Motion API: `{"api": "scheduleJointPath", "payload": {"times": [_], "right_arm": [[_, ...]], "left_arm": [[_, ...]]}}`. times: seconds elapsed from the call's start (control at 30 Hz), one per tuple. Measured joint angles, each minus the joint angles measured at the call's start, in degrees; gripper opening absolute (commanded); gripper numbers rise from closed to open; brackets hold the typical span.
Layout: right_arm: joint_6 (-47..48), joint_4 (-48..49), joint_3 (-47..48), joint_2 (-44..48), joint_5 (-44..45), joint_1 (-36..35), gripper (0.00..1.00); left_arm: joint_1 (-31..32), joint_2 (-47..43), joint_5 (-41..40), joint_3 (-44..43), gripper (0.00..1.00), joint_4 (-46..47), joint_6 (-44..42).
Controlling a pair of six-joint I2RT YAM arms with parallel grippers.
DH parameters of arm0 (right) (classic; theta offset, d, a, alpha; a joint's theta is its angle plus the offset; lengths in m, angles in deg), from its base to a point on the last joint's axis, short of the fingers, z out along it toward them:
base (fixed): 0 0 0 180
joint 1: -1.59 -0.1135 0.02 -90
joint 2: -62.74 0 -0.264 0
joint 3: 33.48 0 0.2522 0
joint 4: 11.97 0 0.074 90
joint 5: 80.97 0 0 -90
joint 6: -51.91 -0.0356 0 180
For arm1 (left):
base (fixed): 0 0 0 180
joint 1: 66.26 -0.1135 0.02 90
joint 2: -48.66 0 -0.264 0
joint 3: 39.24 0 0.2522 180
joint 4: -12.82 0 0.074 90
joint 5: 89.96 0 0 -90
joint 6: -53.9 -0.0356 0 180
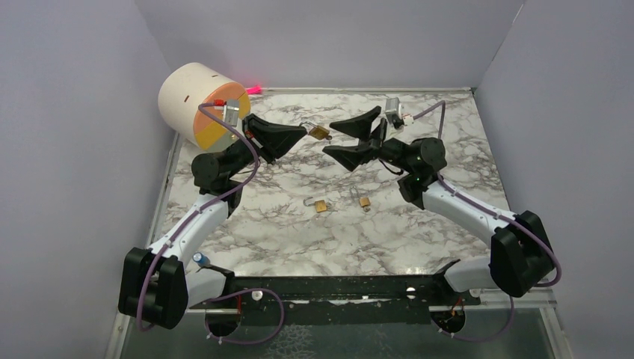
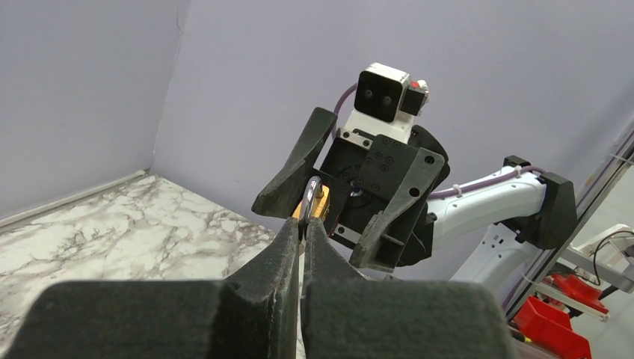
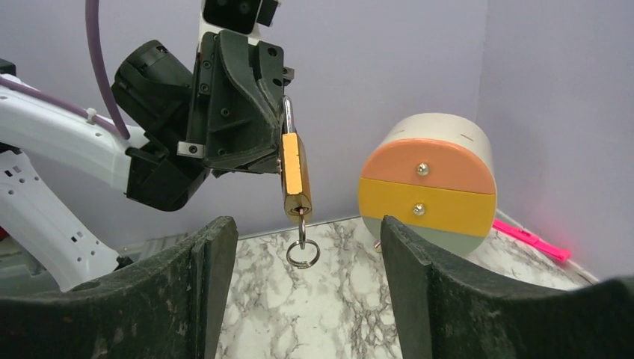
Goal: Lock with the key
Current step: Pick up the lock from the center of the board.
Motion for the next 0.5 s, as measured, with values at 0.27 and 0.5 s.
{"api": "scheduleJointPath", "payload": {"times": [0.27,0.5], "right_arm": [[-1.29,3.19,0.85,-1.75,-0.92,-0.13,0.65],[-2.32,6.45,0.85,-3.43,-0.94,-0.74,0.57]], "left_arm": [[0.42,0.02,-0.04,0.02,0.0,0.02,0.0],[1.14,0.09,0.04,0.02,0.0,0.04,-0.02]]}}
